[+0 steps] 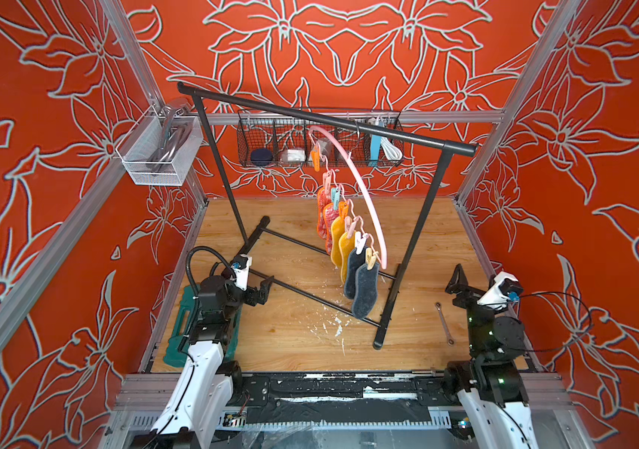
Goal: Take the shoe insoles off the hanger
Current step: Adjust the clothesline at the center of the board.
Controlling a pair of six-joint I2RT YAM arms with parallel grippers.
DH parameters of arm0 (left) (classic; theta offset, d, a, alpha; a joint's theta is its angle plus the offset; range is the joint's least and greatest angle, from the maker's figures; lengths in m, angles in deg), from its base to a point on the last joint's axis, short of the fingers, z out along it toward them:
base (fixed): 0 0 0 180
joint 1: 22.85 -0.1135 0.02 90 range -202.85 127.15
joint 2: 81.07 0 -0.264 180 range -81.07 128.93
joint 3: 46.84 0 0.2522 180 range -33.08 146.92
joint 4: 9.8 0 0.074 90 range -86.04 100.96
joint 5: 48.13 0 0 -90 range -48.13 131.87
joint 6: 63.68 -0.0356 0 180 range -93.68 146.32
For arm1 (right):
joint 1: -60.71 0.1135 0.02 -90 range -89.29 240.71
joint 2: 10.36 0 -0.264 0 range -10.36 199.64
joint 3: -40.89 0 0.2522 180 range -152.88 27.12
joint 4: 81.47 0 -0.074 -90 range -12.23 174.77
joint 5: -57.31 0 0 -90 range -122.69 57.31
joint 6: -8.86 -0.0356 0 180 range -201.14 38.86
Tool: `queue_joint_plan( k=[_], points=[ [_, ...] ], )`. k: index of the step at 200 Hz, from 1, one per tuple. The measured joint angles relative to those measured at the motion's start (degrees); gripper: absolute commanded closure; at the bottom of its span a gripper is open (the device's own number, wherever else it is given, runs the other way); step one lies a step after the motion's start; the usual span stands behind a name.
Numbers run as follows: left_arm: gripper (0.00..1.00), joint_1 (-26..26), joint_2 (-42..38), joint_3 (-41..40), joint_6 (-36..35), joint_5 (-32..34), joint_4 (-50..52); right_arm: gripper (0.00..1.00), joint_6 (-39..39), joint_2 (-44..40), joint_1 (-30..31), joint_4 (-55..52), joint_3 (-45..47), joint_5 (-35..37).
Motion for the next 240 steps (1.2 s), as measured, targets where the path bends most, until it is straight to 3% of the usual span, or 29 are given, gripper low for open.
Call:
queue_joint_plan(
  k=[49,77,153,201,212,240],
  points=[
    [0.02,-2.54,0.68,0.0,-0.13,-4.31,5.35,0.04,0.5,12.74,-0.02,-6.88,-4.85,-16.72],
    [0.02,-3.06,0.72,0.0,0.26,-4.33,6.12,0.07,-0.96,19.17,0.04,-7.78,-5.11,-20.96],
    [0.02,-3.13,0.9,0.0,0.57,-4.13,6.67,0.25,-13.6,35.5,0.81,-12.79,-3.91,-24.13],
    [0.02,-3.21,0.9,0.0,0.74,-3.72,6.73,0.39,-16.35,56.68,1.01,-16.81,-14.27,-25.16],
    [0.02,-3.34,0.9,0.0,0.76,-3.56,6.82,0.46,-16.83,60.89,1.09,-16.79,-17.14,-25.66],
    [0.02,-3.39,0.9,0.0,0.92,-3.32,7.04,0.46,-16.5,69.2,3.04,-19.04,-24.37,-24.94]
  ],
)
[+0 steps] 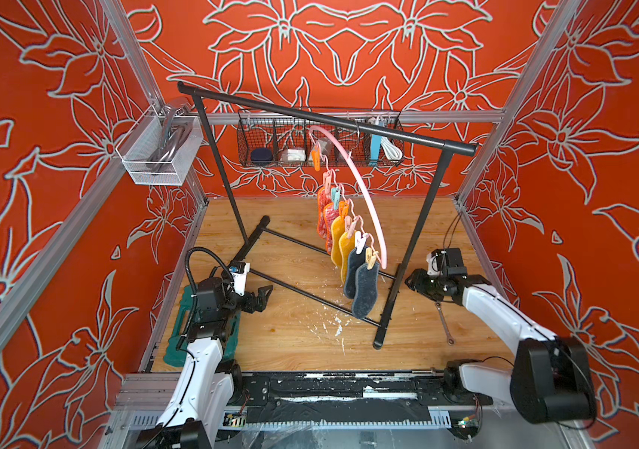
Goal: Take the shoe insoles off the hanger
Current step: Adjust the clothesline at the center of the board.
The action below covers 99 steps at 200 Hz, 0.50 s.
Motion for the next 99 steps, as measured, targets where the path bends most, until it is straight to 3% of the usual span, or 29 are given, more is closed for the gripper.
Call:
queue_joint_plan(
  k=[75,99],
  points=[
    [0.02,-0.35,0.0,0.0,0.83,1.14,0.07,0.47,0.0,14.05,5.42,-2.99,-9.68,6.25],
    [0.02,-0.52,0.0,0.0,0.92,1.46,0.07,0.52,-0.59,18.69,5.99,-3.76,-11.93,7.02]
  ],
)
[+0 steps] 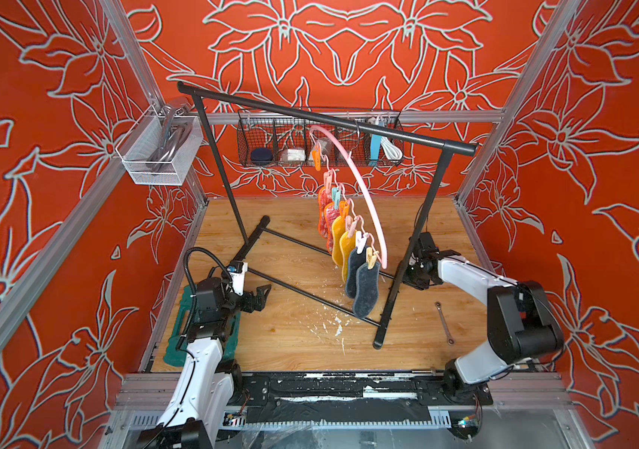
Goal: Take the shoe insoles off the hanger
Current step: Adjust the clothesline at the center of the board.
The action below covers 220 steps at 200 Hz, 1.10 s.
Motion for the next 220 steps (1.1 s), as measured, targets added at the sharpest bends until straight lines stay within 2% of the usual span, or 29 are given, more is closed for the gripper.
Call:
queue_joint_plan(
  k=[17,63,134,192,220],
  points=[
    [0.02,-0.04,0.0,0.0,0.02,0.0,0.0,0.53,-0.42,2.95,0.39,-0.66,-1.84,0.13],
    [0.02,-0.24,-0.42,0.0,0.0,-0.04,0.15,0.68,-0.13,7.63,1.55,-1.92,-5.75,3.58],
    [0.02,-0.46,-0.92,0.0,-0.04,-0.46,1.01,0.7,5.99,17.2,1.25,-5.2,-18.73,3.96],
    [0.02,-0.61,-1.25,0.0,-0.11,-1.57,1.68,0.67,12.7,25.11,-0.2,-7.1,-29.92,1.42],
    [0.03,-0.61,-1.25,0.0,-0.85,-3.28,2.4,0.56,15.87,27.23,-1.16,-7.78,-33.0,0.44]
  ],
)
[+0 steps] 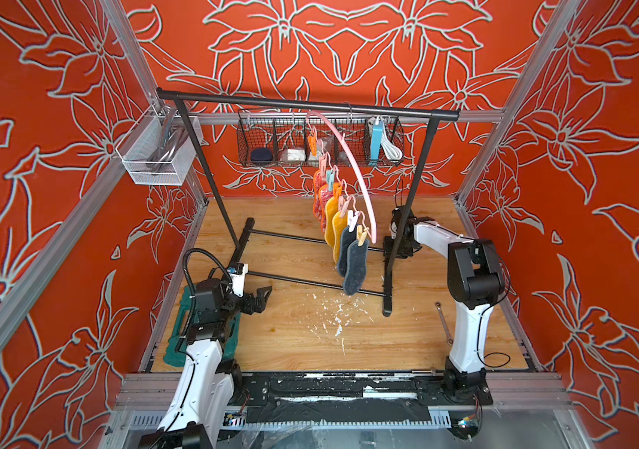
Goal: Take the shoe insoles off the hanger
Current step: Adjust the clothesline at the center of the board.
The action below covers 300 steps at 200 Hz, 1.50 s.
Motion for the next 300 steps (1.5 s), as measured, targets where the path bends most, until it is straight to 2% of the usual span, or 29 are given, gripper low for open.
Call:
queue_joint_plan(
  k=[60,109,141,174,227,265,300],
  points=[
    [0.03,0.0,-1.92,0.0,-3.5,-6.12,3.37,0.44,2.69,-1.2,-1.07,-2.19,-0.52,-0.33],
    [0.03,-0.02,-2.36,0.0,-4.81,-8.35,4.48,0.43,0.35,-13.97,-4.9,-2.56,5.57,-1.84],
    [0.02,-0.04,-3.06,0.0,-5.42,-9.03,4.7,0.42,-1.53,-23.15,-7.74,-0.98,13.44,-2.82],
    [0.03,-0.04,-3.3,-0.02,-5.7,-9.68,4.9,0.4,-3.21,-35.36,-9.25,1.03,24.65,-2.95],
    [0.02,-0.04,-3.89,-0.11,-6.08,-10.38,5.44,0.4,-3.61,-62.95,-9.27,5.35,41.46,-3.69],
    [0.02,-0.04,-4.17,-0.22,-6.1,-10.45,5.84,0.39,-0.44,-82.47,-9.22,12.48,54.42,-11.54],
    [0.02,-0.07,-4.15,-0.22,-6.1,-10.47,6.16,0.37,3.17,-95.95,-8.96,18.62,63.84,-19.82]
  ],
)
